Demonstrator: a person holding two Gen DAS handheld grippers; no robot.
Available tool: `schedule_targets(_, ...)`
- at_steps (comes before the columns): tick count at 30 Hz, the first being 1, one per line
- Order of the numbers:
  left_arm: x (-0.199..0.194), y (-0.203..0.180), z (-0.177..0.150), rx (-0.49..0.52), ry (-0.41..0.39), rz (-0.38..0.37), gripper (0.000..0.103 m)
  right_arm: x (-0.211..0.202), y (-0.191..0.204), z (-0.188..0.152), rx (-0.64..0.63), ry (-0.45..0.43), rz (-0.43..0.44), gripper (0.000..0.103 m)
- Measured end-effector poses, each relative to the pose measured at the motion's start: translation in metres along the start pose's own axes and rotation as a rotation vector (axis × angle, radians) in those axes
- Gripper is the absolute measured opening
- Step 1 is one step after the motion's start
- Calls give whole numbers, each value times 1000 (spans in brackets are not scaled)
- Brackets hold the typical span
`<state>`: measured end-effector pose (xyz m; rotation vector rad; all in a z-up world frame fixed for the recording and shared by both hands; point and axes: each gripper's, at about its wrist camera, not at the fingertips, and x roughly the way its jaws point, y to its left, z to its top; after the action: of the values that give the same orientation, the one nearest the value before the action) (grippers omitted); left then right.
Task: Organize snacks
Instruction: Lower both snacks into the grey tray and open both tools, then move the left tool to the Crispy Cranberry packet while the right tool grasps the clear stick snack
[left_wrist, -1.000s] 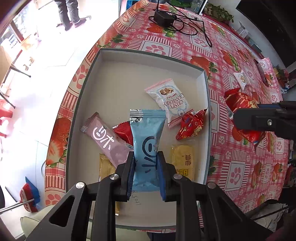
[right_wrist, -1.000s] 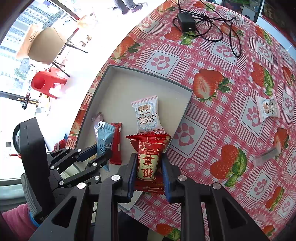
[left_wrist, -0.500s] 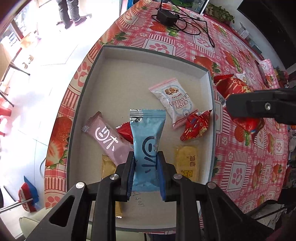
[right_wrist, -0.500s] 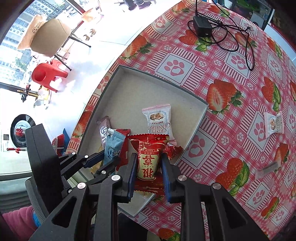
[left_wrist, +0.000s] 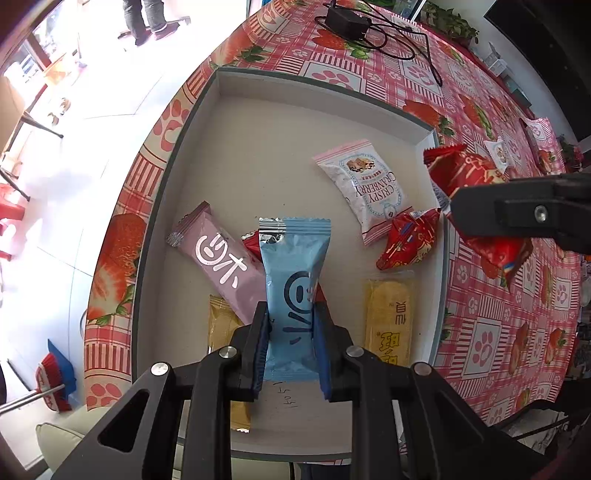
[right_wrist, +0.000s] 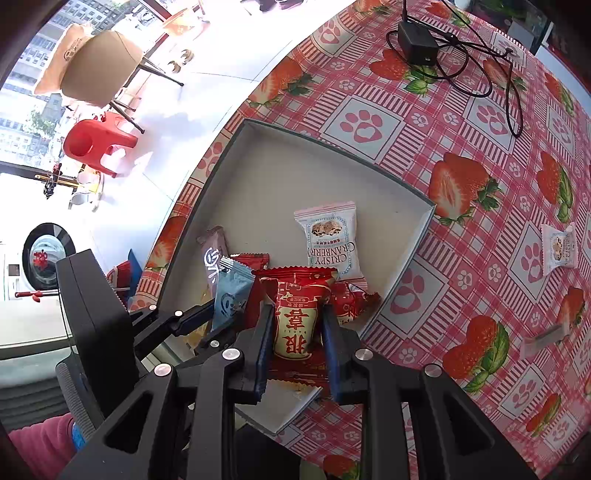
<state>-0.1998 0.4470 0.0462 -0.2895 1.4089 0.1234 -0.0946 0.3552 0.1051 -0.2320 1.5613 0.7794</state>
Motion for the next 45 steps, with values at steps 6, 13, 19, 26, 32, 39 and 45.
schedule_targets(6, 1, -2, -1, 9, 1, 5, 30, 3, 1, 0, -3, 8, 0, 27)
schedule_targets(13, -4, -3, 0, 6, -26, 23, 79, 5, 3, 0, -1, 18, 9, 34)
schedule_targets(19, 0, 2, -1, -17, 4, 54, 80, 1, -5, -3, 24, 4, -21, 70)
schedule_targets(26, -4, 0, -4, -18, 1, 62, 80, -2, -26, -10, 88, -13, -80, 103)
schedule_targets(32, -5, -4, -6, -16, 1, 65, 80, -1, -43, -21, 148, 3, -90, 103)
schedule_targets(39, -8, -10, -7, 2, 2, 68, 80, -1, -54, -32, 190, 17, -99, 103)
schedule_targets(45, -11, -16, -4, 31, 5, 53, 80, 1, -70, -43, 247, 27, -108, 103)
